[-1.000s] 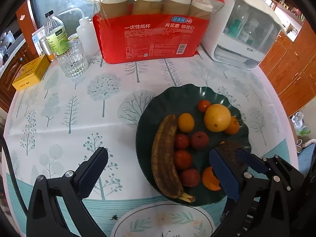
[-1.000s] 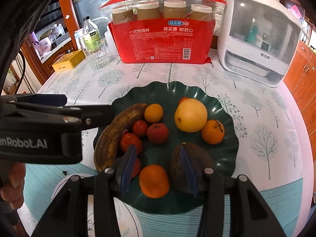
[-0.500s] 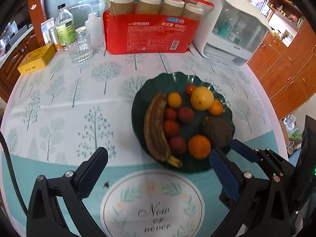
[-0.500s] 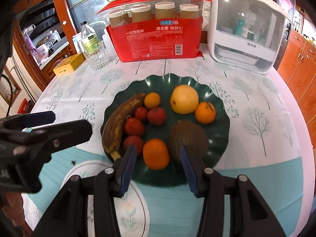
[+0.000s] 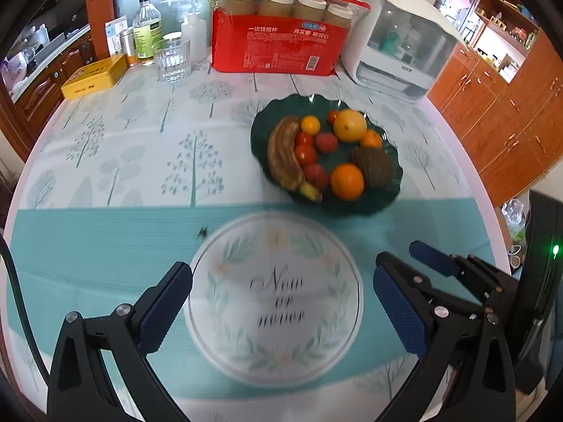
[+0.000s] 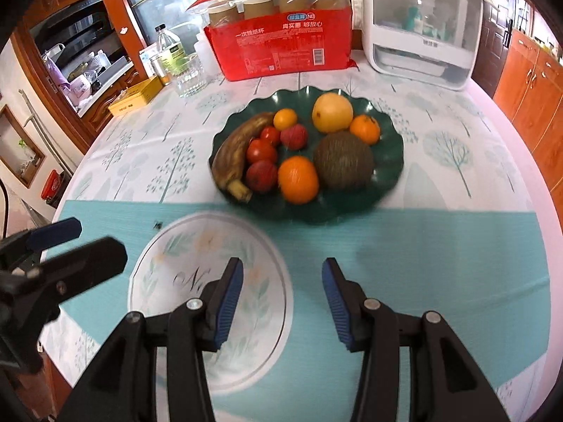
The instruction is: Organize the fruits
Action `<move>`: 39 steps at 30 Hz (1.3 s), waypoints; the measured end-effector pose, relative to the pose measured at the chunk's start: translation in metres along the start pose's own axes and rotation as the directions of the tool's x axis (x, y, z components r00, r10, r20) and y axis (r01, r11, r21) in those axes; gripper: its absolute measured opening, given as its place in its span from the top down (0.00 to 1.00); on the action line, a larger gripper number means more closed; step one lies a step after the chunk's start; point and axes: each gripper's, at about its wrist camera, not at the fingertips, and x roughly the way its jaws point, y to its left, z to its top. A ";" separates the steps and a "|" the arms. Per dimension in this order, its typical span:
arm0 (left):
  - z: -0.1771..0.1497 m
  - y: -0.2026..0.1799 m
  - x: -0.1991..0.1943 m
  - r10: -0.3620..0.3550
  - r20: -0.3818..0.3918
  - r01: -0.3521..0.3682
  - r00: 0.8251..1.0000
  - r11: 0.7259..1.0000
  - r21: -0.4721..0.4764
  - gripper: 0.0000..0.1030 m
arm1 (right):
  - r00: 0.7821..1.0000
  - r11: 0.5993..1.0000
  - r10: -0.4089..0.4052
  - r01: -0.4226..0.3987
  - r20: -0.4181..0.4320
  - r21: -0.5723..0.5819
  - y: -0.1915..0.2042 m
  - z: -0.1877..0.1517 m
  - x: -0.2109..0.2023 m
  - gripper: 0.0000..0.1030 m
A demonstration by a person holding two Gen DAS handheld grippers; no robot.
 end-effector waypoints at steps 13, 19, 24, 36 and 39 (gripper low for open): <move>-0.054 0.008 -0.073 0.040 0.032 -0.039 0.999 0.999 -0.037 0.01 | 0.999 0.999 0.029 -0.028 -0.018 0.041 0.023 -0.035 -0.071 0.54; -0.064 0.007 -0.100 0.086 0.067 -0.083 0.994 0.995 -0.048 0.01 | 1.000 1.000 0.025 -0.025 0.018 0.005 0.040 -0.042 -0.103 0.54; -0.068 0.002 -0.118 0.111 0.100 -0.106 0.989 0.993 -0.050 0.01 | 0.999 1.000 0.016 -0.015 0.048 -0.015 0.049 -0.045 -0.123 0.51; -0.073 -0.015 -0.137 0.151 0.165 -0.150 0.975 0.989 -0.020 0.01 | 0.995 1.000 0.003 -0.006 0.095 0.029 0.041 -0.049 -0.148 0.49; -0.074 -0.018 -0.139 0.160 0.170 -0.159 0.972 0.987 -0.019 0.01 | 0.995 1.000 -0.005 0.002 0.102 0.031 0.040 -0.052 -0.151 0.49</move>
